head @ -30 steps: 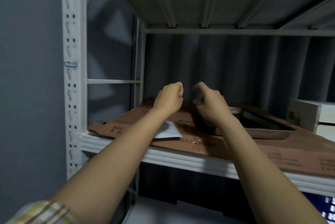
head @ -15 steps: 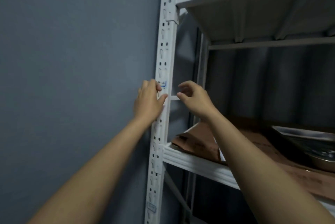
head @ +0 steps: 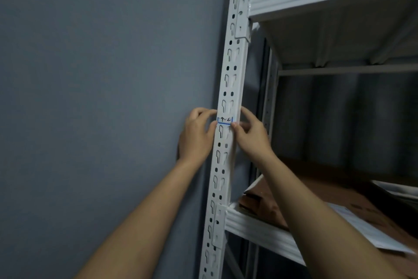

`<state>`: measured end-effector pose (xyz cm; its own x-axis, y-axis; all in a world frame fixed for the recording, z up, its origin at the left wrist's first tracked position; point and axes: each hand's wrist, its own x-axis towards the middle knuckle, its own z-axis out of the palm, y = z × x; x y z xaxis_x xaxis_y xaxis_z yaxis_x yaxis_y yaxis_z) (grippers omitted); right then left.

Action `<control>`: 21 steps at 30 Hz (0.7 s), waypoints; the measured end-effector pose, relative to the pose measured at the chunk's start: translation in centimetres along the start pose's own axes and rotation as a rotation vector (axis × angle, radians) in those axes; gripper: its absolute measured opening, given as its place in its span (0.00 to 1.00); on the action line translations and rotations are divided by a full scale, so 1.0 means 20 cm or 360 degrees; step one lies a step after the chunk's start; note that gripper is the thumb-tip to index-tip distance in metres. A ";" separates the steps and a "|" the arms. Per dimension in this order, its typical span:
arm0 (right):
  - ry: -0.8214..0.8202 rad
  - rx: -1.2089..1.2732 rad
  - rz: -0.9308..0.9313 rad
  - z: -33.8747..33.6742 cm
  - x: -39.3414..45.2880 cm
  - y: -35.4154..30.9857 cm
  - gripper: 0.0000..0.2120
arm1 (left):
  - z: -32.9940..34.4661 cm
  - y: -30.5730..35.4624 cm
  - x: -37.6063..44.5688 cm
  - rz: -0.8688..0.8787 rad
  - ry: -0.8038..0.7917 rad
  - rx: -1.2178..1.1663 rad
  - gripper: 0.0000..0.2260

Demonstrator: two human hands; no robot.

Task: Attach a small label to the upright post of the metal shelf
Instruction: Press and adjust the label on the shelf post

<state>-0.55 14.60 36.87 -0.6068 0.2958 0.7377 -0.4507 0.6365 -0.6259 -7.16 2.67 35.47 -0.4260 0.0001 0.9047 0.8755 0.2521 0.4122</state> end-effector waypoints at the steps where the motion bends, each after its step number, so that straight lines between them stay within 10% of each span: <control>1: 0.0022 0.0005 0.0005 0.01 0.00 0.01 0.22 | 0.02 -0.01 0.00 0.0020 0.0050 0.0013 0.11; 21: 0.0098 0.0080 -0.0009 0.06 0.05 0.11 0.22 | 0.07 -0.05 0.04 0.0634 0.0393 0.0775 0.09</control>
<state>-2.84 15.42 35.87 -0.5637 0.3366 0.7543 -0.4872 0.6019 -0.6327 -8.69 3.74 35.63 0.0231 -0.0232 0.9995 0.7277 0.6859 -0.0009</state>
